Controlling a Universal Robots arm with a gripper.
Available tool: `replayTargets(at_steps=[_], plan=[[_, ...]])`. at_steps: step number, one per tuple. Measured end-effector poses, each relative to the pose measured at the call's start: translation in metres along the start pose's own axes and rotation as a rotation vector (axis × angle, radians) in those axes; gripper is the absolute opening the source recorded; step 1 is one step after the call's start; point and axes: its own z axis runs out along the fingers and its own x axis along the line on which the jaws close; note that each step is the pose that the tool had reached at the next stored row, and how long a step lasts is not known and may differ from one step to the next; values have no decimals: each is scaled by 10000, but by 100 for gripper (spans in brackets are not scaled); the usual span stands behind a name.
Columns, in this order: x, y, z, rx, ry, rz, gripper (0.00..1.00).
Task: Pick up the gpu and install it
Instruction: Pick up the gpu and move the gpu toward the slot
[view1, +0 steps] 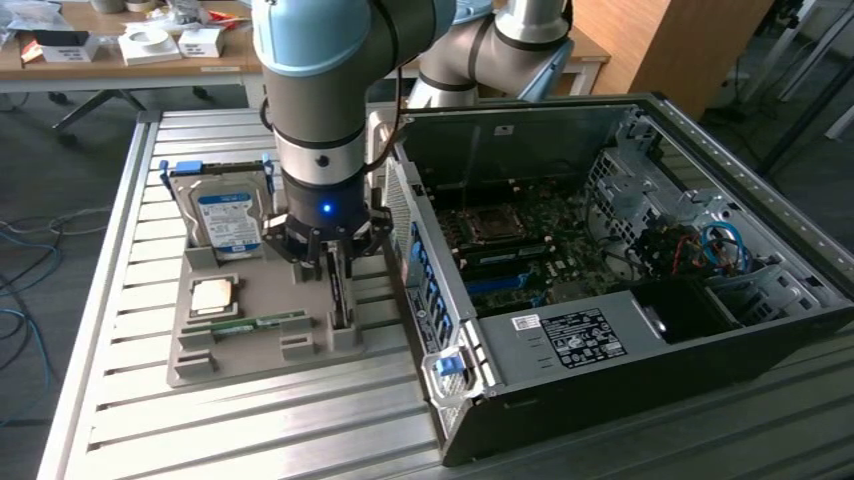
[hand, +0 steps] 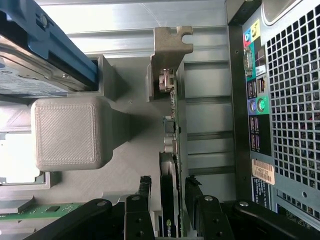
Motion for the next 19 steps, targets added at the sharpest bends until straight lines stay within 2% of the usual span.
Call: replayTargets(at_steps=[19], plan=[[9,-4,16,0,0,0,42]])
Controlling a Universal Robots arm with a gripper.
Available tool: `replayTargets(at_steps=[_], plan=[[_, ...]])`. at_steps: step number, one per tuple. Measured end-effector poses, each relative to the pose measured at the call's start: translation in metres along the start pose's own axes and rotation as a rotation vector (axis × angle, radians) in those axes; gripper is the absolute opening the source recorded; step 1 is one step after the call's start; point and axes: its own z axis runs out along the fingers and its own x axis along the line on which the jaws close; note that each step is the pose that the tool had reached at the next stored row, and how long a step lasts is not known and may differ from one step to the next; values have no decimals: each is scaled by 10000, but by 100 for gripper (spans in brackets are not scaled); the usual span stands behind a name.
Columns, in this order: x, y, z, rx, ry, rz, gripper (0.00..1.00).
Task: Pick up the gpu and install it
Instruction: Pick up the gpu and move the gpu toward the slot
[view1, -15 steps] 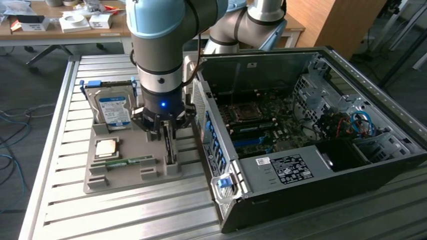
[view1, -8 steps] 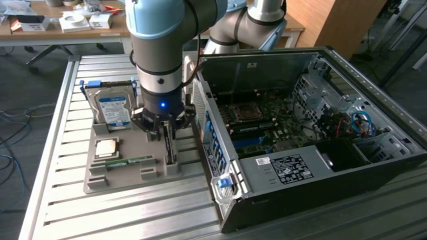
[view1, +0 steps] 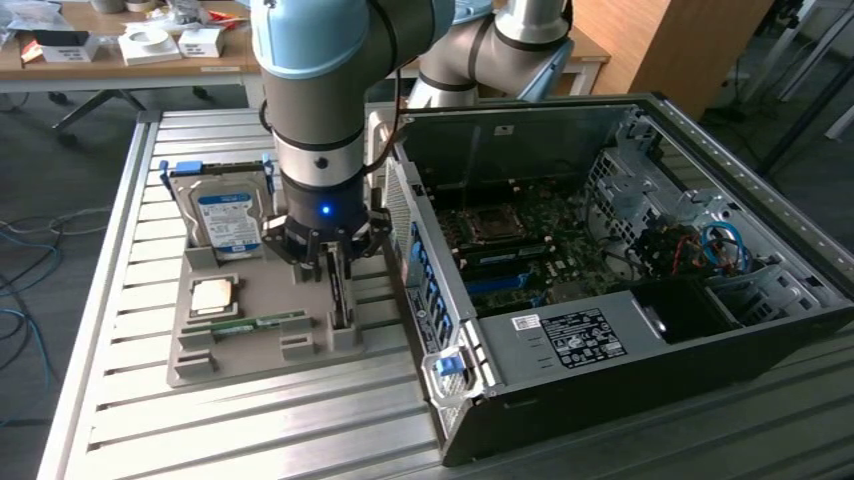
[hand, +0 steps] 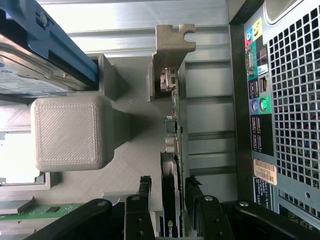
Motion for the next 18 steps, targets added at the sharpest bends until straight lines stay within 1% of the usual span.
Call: replayTargets(at_steps=[7,8,10,13,18], plan=[[0,0,0,0,0,0,40],[0,0,0,0,0,1,33],[-2,1,1,-1,0,1,33],[-33,2,1,0,0,1,33],[-35,2,1,0,0,1,33]])
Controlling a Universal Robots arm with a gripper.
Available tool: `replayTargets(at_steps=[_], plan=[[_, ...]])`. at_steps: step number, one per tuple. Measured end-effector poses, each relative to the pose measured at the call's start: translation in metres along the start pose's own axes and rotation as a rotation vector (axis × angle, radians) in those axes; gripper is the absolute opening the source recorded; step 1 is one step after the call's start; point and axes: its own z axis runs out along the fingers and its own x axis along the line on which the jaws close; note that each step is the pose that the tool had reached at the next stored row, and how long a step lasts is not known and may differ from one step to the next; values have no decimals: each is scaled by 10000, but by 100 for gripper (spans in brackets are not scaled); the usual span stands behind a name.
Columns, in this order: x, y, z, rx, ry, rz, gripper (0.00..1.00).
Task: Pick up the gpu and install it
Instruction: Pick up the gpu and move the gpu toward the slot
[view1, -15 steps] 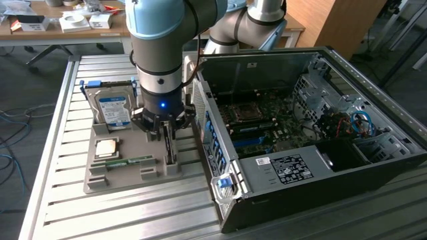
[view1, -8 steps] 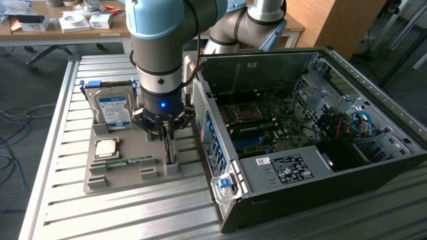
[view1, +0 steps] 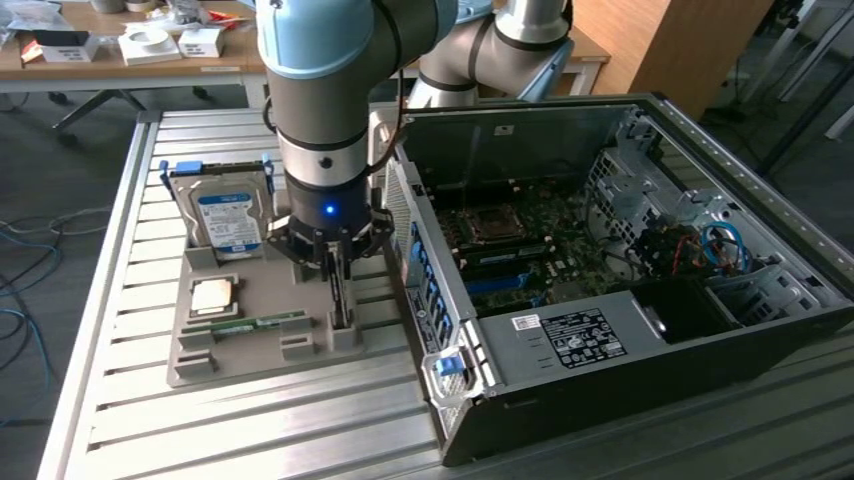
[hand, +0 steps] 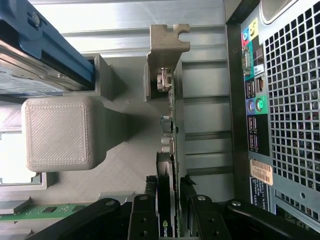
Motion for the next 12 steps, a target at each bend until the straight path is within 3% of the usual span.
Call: replayTargets(at_steps=[6,8,12], plan=[[0,0,0,0,0,0,33],[0,0,0,0,0,0,26],[0,0,0,0,0,0,26]])
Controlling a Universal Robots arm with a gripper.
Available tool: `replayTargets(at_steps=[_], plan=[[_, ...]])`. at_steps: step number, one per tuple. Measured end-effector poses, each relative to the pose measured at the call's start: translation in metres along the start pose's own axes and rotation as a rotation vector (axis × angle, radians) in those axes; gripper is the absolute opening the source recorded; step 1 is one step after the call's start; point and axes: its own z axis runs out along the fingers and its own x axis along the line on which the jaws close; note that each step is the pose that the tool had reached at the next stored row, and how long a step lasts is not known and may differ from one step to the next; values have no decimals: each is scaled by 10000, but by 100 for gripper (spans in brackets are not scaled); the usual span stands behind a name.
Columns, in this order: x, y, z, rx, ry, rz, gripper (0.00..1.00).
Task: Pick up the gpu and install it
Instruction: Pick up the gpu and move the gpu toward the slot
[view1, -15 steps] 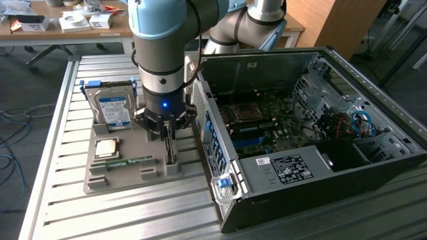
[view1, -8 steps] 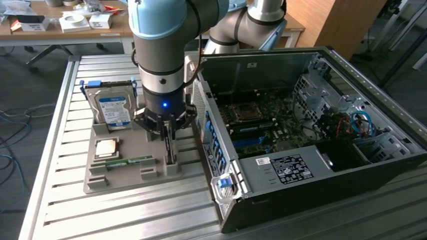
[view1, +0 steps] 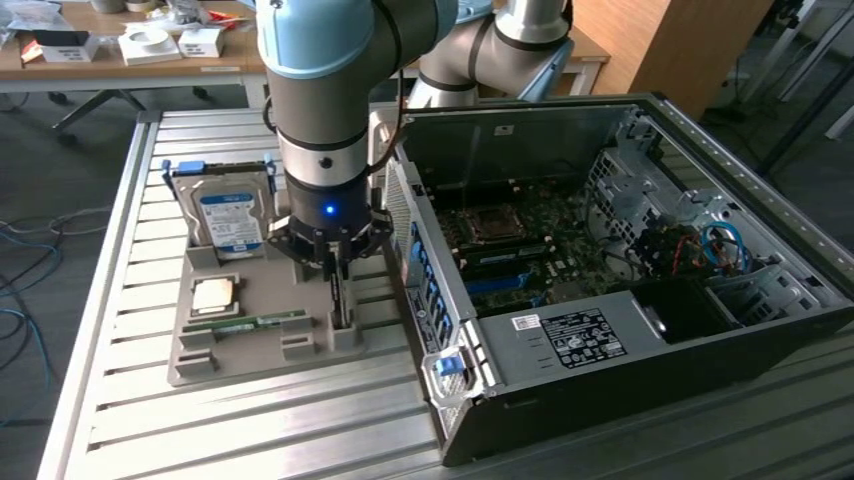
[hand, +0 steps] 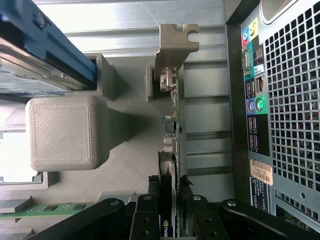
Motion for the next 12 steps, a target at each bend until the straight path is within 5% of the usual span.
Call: replayTargets(at_steps=[12], plan=[[0,6,-73,0,0,0,26]])
